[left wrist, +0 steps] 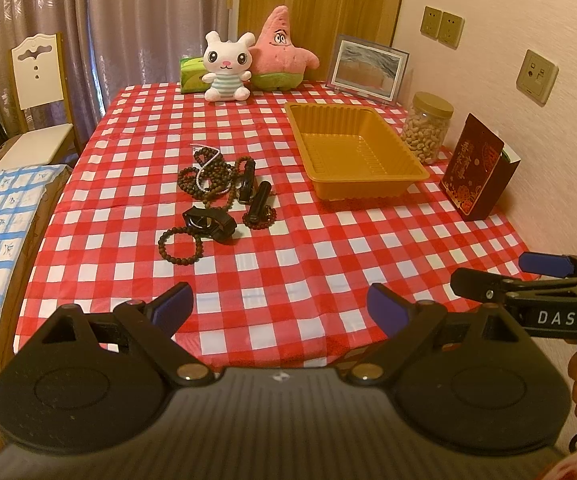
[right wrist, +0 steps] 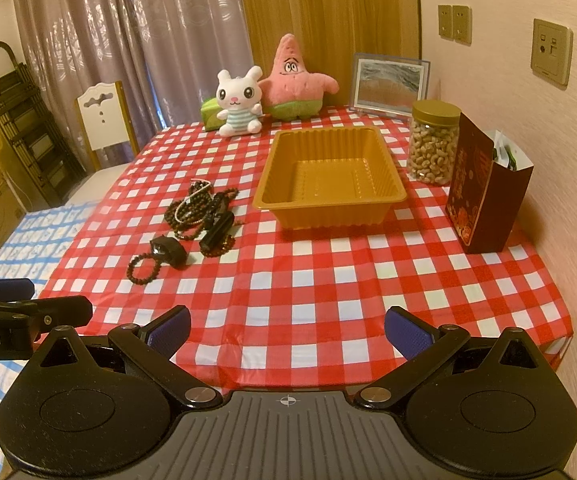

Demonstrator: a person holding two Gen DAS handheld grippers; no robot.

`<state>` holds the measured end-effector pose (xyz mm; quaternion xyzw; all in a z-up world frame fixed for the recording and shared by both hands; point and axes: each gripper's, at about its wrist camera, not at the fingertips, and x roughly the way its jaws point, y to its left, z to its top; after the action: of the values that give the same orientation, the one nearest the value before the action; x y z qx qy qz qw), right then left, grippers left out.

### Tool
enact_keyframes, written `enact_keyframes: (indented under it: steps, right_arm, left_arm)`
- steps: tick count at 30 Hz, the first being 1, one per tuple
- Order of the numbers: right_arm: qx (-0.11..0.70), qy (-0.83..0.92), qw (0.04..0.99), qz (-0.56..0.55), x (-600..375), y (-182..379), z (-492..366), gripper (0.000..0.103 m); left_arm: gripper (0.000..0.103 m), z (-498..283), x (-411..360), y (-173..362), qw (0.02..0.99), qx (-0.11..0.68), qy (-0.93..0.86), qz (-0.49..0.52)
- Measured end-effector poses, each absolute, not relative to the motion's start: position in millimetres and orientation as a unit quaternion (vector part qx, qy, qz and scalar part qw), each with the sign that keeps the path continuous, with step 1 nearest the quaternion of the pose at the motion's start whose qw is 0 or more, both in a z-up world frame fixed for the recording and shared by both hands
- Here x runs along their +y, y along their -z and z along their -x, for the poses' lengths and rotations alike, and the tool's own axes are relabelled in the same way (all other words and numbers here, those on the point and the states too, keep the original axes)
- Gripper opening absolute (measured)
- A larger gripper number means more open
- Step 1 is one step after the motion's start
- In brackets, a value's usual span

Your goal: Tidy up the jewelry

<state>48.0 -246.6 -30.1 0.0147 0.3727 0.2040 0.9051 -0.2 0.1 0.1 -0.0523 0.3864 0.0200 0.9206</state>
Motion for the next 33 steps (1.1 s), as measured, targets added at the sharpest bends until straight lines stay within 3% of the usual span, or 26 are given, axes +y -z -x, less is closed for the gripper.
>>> enact_keyframes:
  steps: [33]
  right_arm:
    - [0.373, -0.203, 0.905, -0.014, -237.1, 29.8, -54.7, 0.103]
  left_arm:
    - [0.093, 0.2, 0.2, -0.2, 0.92, 0.387, -0.02, 0.053]
